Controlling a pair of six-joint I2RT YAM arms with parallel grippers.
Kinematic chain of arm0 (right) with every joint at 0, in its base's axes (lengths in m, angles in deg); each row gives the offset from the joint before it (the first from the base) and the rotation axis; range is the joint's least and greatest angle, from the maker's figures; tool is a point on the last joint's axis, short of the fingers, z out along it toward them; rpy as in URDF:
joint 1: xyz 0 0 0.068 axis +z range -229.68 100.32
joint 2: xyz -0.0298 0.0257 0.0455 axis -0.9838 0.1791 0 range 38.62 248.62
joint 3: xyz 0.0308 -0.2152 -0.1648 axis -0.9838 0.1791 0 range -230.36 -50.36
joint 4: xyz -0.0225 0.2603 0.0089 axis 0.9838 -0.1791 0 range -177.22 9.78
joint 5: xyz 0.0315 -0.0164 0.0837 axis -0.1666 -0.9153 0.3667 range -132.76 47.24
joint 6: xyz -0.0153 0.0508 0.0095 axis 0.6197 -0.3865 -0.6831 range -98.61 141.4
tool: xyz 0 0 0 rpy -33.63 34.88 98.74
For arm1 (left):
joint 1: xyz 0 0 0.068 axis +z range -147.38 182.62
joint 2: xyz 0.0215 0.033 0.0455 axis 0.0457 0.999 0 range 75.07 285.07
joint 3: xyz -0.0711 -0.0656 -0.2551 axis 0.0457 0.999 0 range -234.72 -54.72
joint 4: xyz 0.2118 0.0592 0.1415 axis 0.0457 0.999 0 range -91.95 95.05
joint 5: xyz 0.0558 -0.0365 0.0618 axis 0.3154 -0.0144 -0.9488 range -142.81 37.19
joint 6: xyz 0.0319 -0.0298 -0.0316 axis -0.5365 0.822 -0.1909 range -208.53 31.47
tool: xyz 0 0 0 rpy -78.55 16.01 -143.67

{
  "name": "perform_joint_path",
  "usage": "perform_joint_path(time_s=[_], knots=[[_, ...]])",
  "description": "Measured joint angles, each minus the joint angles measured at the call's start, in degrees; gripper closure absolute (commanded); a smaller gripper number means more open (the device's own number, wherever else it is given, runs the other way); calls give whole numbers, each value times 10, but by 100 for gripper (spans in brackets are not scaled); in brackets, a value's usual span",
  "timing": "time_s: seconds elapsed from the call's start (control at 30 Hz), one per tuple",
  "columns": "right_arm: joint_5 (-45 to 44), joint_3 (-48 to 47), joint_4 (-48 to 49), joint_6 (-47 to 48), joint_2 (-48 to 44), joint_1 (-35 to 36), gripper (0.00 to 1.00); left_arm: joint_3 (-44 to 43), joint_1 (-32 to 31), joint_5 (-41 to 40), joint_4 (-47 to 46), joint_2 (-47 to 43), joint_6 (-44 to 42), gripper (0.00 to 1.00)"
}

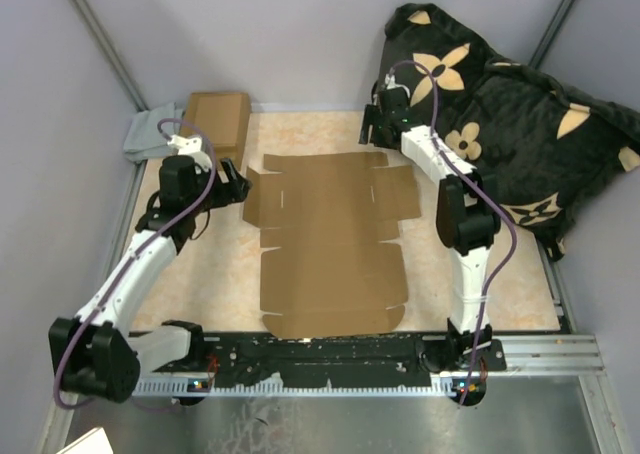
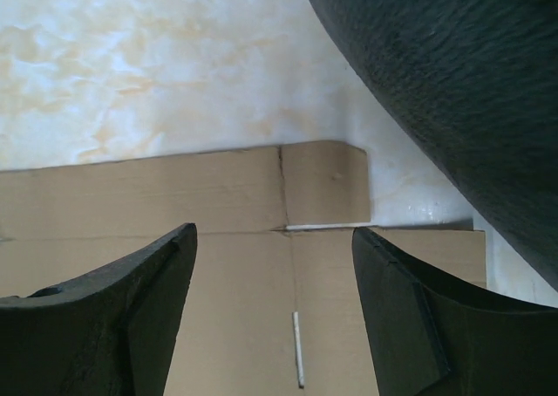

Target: Fold the paper box

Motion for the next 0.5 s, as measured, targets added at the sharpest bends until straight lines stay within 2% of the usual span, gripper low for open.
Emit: perform_joint_path(time_s=[0.23, 0.33, 0.5], knots=[[-23, -2, -15, -1, 45, 1, 30, -68, 0, -12, -49, 144, 46, 23], [-29, 38, 10, -5, 37, 3, 30, -110, 0, -10, -70, 222, 61, 26], [-37, 128, 27, -12, 8, 15, 31, -237, 0, -5, -64, 371, 63, 28]])
